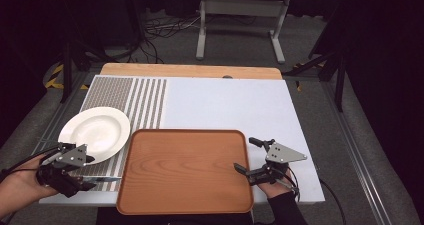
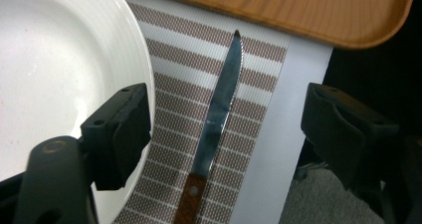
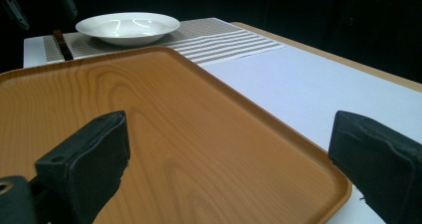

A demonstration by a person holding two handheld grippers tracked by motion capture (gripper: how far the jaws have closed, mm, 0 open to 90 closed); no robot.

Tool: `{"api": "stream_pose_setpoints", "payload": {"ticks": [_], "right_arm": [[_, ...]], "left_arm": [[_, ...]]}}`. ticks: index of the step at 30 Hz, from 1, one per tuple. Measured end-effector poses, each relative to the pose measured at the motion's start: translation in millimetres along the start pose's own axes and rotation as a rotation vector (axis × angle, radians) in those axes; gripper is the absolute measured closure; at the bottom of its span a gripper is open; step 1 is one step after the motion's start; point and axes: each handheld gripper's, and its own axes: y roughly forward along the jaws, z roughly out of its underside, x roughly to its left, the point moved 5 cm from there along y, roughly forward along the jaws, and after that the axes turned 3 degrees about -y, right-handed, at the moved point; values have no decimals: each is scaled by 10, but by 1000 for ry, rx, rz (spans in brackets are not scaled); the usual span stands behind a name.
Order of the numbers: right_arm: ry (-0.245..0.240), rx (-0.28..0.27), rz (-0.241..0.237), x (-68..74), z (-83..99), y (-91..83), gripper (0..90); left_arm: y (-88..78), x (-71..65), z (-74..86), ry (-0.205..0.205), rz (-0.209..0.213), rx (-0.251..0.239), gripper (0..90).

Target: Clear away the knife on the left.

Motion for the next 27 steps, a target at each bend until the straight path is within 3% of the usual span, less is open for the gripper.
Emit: {"api": "stream_pose_setpoints", "payload": {"ticks": [12,27], "right_arm": [[-5,3,-10,11,3,9,38],[-5,2,-18,14,6,9,38]], "left_arm": [[65,12,136,55,-25,132,309],[157,106,287,110,-20,269,443]]}}
